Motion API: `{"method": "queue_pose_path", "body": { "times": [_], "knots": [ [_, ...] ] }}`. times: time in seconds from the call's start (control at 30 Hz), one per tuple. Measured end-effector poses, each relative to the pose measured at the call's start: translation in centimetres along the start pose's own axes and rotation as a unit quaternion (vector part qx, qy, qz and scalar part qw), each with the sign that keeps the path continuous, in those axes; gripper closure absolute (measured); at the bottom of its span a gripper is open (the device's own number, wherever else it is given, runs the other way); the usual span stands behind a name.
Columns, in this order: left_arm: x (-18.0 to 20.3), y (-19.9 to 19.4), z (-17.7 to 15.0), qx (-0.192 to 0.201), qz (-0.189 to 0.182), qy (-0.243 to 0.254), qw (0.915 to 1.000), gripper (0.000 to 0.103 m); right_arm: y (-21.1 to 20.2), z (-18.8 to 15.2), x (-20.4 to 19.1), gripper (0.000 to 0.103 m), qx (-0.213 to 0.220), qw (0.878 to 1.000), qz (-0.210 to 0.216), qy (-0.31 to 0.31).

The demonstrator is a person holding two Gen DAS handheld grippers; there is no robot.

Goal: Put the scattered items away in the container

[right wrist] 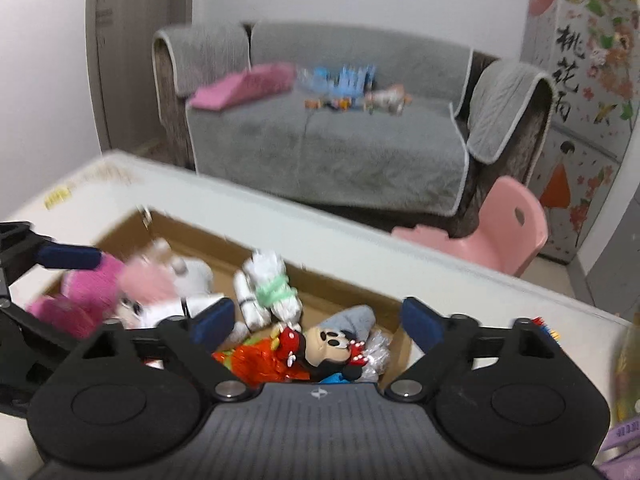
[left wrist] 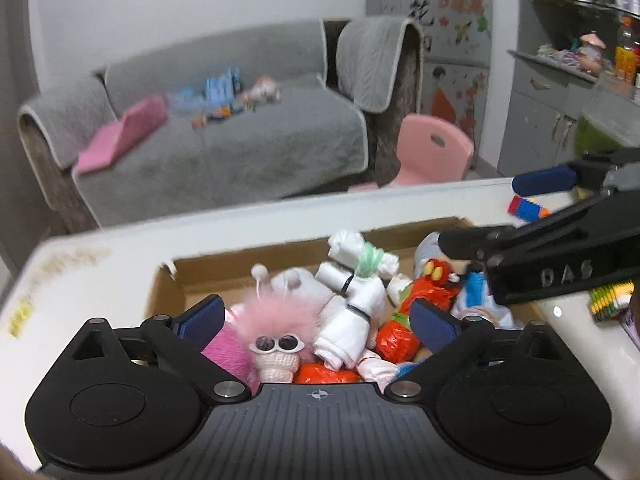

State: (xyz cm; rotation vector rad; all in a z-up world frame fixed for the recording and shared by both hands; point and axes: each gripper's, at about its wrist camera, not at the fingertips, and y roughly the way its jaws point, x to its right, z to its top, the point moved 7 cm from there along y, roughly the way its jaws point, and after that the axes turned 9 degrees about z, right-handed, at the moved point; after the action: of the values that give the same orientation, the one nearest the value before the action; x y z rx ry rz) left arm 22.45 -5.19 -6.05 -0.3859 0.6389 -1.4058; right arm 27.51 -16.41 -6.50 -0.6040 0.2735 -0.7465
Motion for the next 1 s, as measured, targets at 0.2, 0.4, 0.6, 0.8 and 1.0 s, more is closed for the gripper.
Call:
{"method": "queue_pose_path", "body": {
  "times": [0.2,0.4,0.6,0.8,1.0],
  "knots": [
    [0.1,-5.5,-0.7,0.017,-0.019,-0.012,0.9996,0.000,-4.6,-0.4,-1.3,0.001,0.029,0.999,0.017,0.010],
    [1.0,-9.1,-1.7,0.021,-0.022,-0.012,0.9995,0.000,-7.0,-1.7,-3.4,0.001,0.039,0.999,0.031,0.011],
    [2.1,-12.0,-3.6,0.020,-0.023,0.001,0.9995,0.000,-9.1,-2.8,-4.6,0.001,0.049,0.998,0.034,0.017],
    [2.6,-13.9,-5.6,0.008,-0.038,-0.007,0.9992,0.000,-10.5,-4.3,-5.5,0.001,0.054,0.998,0.029,0.016],
    [2.6,-15.3,-7.2,-0.002,-0.043,-0.012,0.9990,0.000,-11.7,-5.6,-5.9,0.001,0.059,0.998,0.029,0.024]
  ]
}}
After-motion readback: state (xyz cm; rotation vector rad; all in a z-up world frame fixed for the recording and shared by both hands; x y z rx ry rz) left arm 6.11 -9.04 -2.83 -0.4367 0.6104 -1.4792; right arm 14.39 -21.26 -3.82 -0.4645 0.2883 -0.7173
